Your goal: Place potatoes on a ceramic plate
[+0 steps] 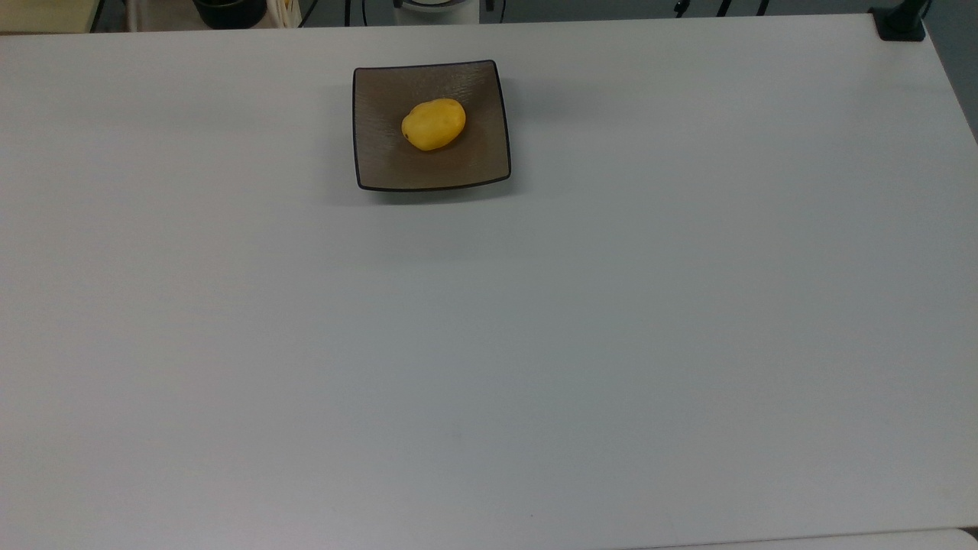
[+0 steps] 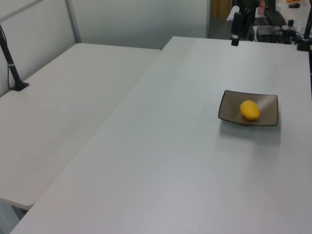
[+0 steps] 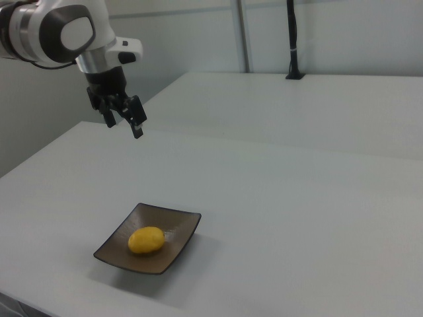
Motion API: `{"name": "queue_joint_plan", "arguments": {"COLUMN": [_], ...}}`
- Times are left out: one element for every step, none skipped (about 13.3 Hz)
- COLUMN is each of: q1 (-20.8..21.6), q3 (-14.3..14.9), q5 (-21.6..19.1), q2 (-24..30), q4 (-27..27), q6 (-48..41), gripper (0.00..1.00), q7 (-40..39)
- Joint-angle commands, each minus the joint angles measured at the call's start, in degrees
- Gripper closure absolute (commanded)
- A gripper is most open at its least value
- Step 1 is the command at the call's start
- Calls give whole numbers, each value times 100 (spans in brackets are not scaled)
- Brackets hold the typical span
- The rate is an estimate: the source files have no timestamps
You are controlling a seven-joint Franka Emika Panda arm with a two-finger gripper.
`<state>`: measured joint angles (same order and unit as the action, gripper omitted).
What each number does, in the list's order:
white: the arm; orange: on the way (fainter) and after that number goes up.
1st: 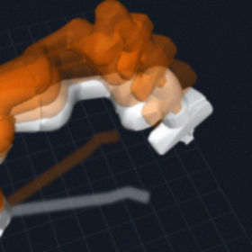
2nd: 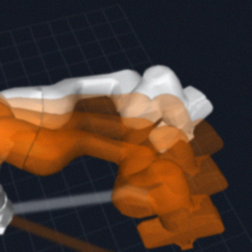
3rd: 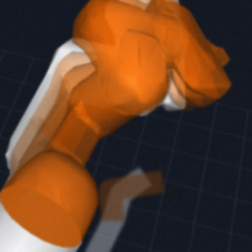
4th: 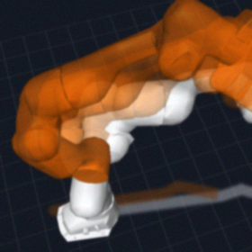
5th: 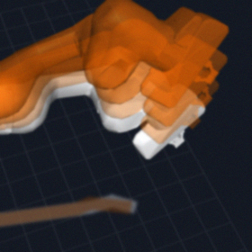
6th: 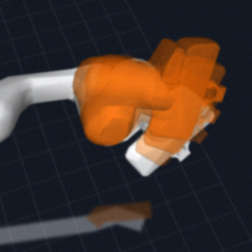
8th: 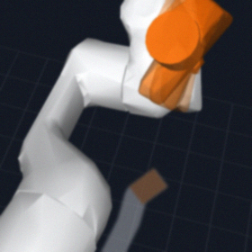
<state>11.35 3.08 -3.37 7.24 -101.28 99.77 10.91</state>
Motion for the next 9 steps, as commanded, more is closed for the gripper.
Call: {"name": "queue_joint_plan", "arguments": {"q1": [-80,-141,-159,-168,-177,-177,-168,-168,-168], "q3": [0,0,0,-9,-9,-9,-18,-18,-18], "q5": [-50,-50,-58,-50,-67,-41,-41,-41,-50], "q2": [-529,-731,-829,-865,-848,-848,-856,-848,-830], "q4": [581,775,855,900,900,891,882,882,865], "q6": [-81,-81,-81,-46,24,77,129,156,165], "gripper": [0,0,0,0,0,0,0,0,0], "q7": [-717,-1131,-1300,-1406,-1425,-1442,-1443,-1425,-1425]}}
